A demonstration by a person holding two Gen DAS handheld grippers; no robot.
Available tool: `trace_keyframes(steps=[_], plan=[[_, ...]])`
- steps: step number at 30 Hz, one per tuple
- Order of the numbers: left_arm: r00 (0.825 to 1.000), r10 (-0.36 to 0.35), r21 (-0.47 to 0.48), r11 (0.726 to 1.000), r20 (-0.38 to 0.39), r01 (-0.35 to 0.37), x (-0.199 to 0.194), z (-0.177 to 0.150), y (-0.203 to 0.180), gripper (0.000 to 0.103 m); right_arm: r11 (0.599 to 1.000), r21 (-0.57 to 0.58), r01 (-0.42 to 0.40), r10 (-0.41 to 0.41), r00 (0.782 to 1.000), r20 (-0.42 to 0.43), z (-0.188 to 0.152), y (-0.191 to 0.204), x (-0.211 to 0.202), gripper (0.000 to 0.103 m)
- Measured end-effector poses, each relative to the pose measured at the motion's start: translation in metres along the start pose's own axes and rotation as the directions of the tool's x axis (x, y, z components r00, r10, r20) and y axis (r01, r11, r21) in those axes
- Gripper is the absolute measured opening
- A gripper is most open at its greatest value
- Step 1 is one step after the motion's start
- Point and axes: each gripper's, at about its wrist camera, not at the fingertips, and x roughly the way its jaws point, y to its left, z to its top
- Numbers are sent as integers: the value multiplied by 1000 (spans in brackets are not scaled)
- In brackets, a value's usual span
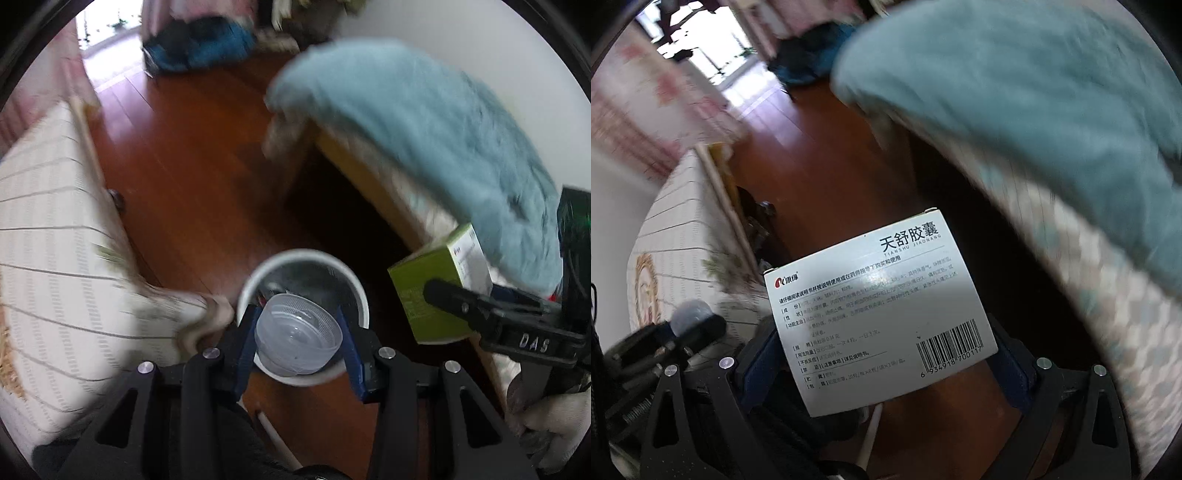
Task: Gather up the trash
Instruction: 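Carry the cup and green box over the white bin and open both tools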
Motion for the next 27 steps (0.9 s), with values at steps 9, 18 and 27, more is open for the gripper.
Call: trace_keyframes(steps=[9,18,27], plan=[[992,50,10,999,-113,-50,55,0,-12,82,997,78,-4,17,985,-169,8,-37,92,100],[982,152,28,988,-110,-149,53,-5,-5,96,997,53,63,-51,979,-200,11,-28,113,100],[980,195,41,980,-29,-194,7,-10,-17,96,993,-2,118,-118,988,-96,-7,-17,40,101]])
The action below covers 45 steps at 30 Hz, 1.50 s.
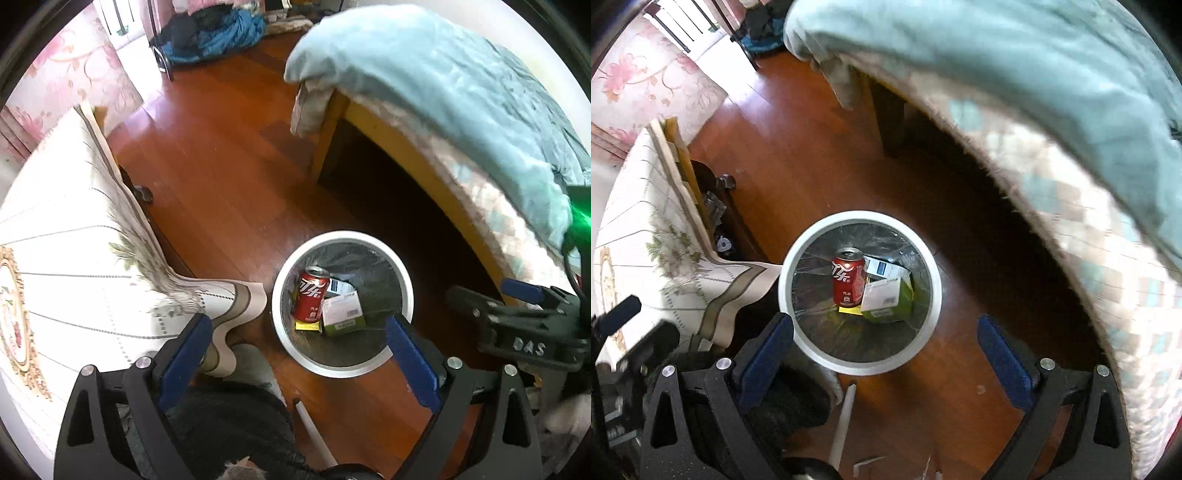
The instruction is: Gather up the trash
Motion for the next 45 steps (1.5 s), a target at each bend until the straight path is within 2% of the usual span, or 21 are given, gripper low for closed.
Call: trace_keyframes(steps=[7,13,19,26,35,41,45], plan=[[996,13,20,1000,83,-15,-56,-8,-8,96,1000,-13,-24,25,995,92,-27,-5,-77,101],[986,-24,39,999,163,18,-115,-16,-14,96,997,-39,-70,76,981,179,-51,-6,-153,101],[963,-88,69,995,256,72,-181,-26,-20,96,991,-64,-120,133,957,258,-73,-8,-222,101],[937,-145,87,988,318,124,-233,-37,-19,96,980,-111,-167,195,921,337,-93,-4,-294,101],[910,-204,121,978,360,172,-276,-49,-17,96,965,-138,-224,261,884,387,-123,-2,-347,101],[898,-228,132,972,377,192,-294,-58,-17,96,957,-154,-245,287,878,384,-140,4,-361,101],[897,-236,134,971,375,200,-296,-61,-16,96,953,-156,-260,301,878,372,-148,4,-364,101]])
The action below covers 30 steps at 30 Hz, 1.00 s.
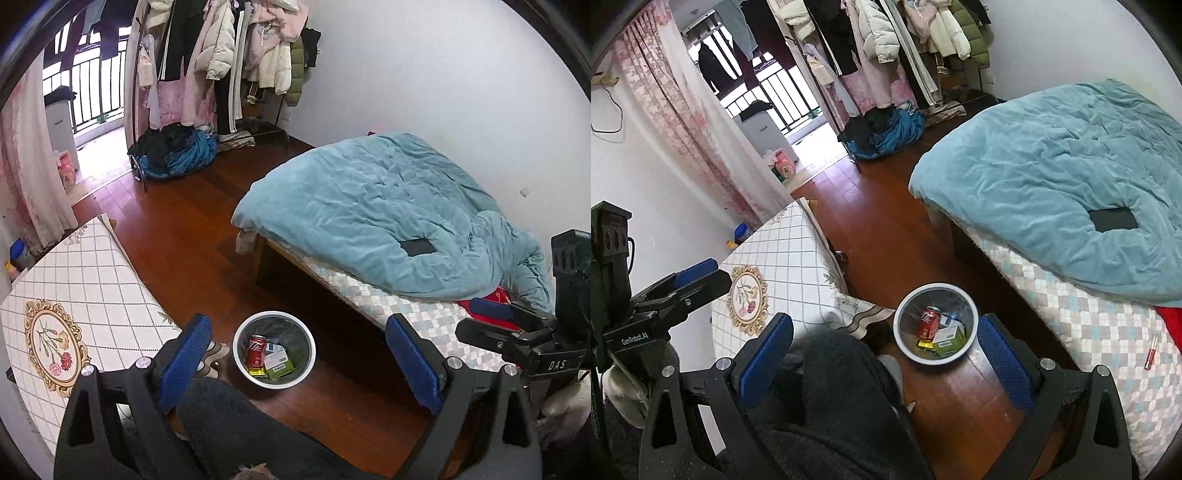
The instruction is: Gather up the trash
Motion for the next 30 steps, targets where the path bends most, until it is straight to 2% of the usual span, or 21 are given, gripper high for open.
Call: trace_keyframes(steps=[16,30], plan=[[1000,-4,-9,1000,5,4,-6,-5,-3,96,1000,8,-3,3,1000,-4,-4,-1,-6,103],[999,-41,-24,999,10,42,-11,-6,2,99,1000,1,-18,18,1000,-8,-5,8,-7,103]])
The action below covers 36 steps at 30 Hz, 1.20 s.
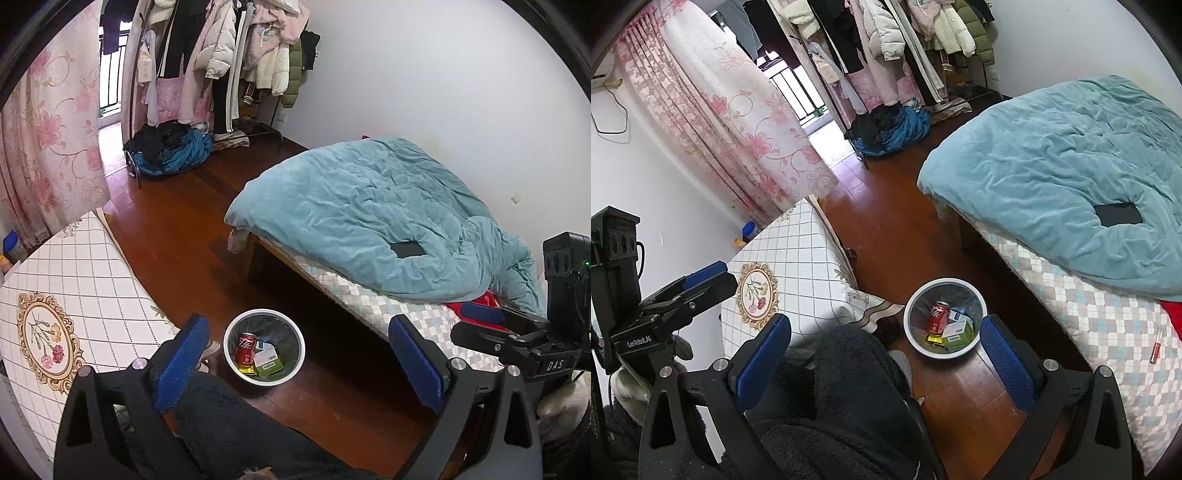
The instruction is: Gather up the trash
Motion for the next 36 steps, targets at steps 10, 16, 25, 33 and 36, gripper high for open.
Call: trace_keyframes(steps=[10,16,25,33,36], plan=[[1000,-18,4,1000,-2,18,-1,0,-2,99,1000,11,-7,7,1000,3,-1,7,0,103],[1000,-24,6,1000,1,24,-2,-1,-3,100,1000,9,-7,7,1000,5,-1,7,0,103],[1000,-26,5,1000,0,26,-2,0,-4,100,1000,15,-8,8,1000,5,-2,9,0,103],[999,-32,10,999,-4,32,-2,-1,-7,100,1000,15,-5,5,1000,7,-2,9,-3,103],[999,-39,16,999,-7,39,-2,-4,-11,100,1000,16,-3,3,1000,7,-3,9,-3,103]])
